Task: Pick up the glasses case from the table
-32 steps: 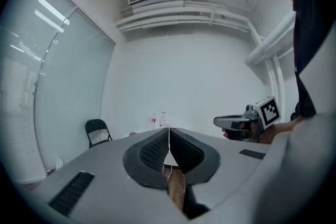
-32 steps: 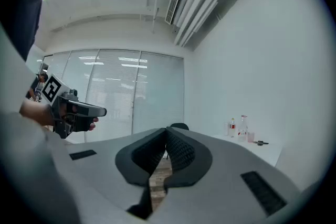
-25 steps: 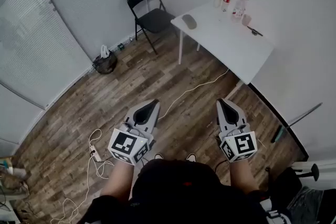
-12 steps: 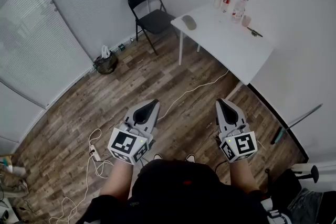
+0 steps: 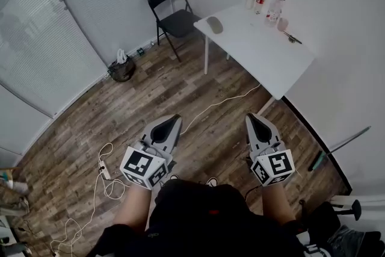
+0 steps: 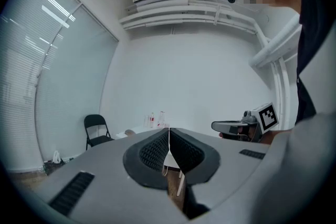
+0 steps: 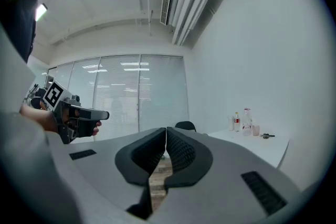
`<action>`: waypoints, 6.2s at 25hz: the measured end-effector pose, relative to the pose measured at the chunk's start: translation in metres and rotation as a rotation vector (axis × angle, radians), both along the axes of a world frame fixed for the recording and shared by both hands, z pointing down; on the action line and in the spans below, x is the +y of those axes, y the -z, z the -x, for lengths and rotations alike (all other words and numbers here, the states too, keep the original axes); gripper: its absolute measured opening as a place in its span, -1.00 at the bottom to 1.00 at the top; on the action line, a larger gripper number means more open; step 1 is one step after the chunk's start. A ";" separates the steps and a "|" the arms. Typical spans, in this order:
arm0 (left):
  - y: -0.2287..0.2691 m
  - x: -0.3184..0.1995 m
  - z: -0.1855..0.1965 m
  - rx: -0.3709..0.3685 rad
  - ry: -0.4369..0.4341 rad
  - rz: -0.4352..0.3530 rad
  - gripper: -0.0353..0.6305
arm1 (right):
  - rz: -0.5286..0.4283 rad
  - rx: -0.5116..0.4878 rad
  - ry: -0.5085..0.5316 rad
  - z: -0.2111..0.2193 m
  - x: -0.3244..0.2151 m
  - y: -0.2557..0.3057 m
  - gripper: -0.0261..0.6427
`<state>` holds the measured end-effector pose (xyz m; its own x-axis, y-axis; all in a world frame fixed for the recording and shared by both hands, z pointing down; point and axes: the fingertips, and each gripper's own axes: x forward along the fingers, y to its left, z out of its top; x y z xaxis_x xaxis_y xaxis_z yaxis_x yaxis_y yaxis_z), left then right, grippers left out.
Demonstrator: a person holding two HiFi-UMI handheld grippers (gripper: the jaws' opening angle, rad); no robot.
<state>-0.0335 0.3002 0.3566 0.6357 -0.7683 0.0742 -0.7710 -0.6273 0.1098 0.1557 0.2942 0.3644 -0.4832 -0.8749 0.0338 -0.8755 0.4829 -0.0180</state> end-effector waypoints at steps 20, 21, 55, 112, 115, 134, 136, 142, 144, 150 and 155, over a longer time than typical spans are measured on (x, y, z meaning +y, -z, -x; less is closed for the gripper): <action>-0.014 -0.057 -0.044 -0.019 0.002 0.002 -0.82 | 0.009 -0.021 0.041 -0.039 -0.045 -0.023 -0.85; -0.013 -0.066 -0.044 -0.017 -0.003 -0.002 -0.82 | 0.015 -0.014 0.033 -0.039 -0.052 -0.023 -0.85; -0.041 -0.388 0.081 -0.063 -0.125 0.020 -0.82 | 0.064 0.095 -0.080 0.085 -0.380 -0.030 -0.85; -0.114 -0.718 0.033 -0.072 0.081 0.206 -0.82 | 0.617 0.389 0.017 0.036 -0.869 -0.267 0.17; -0.121 -0.721 0.047 -0.085 0.072 0.215 -0.82 | 0.687 0.445 0.012 0.041 -0.887 -0.295 0.19; -0.139 -0.730 0.067 -0.091 0.052 0.257 -0.82 | 0.857 0.534 -0.053 0.030 -0.909 -0.370 0.28; -0.138 -0.731 0.066 -0.089 0.041 0.255 -0.82 | 0.812 0.498 -0.069 0.029 -0.909 -0.360 0.28; -0.129 -0.732 0.059 -0.082 0.022 0.240 -0.82 | 0.618 0.410 -0.034 0.040 -0.897 -0.292 0.28; -0.123 -0.732 0.053 -0.087 0.008 0.227 -0.82 | 0.572 0.364 -0.030 0.041 -0.888 -0.263 0.28; -0.099 -0.741 0.036 -0.158 -0.040 0.146 -0.82 | 0.442 0.262 -0.043 0.032 -0.856 -0.182 0.28; -0.060 -0.745 0.013 -0.111 -0.072 0.082 -0.82 | 0.322 0.146 -0.073 0.011 -0.819 -0.103 0.28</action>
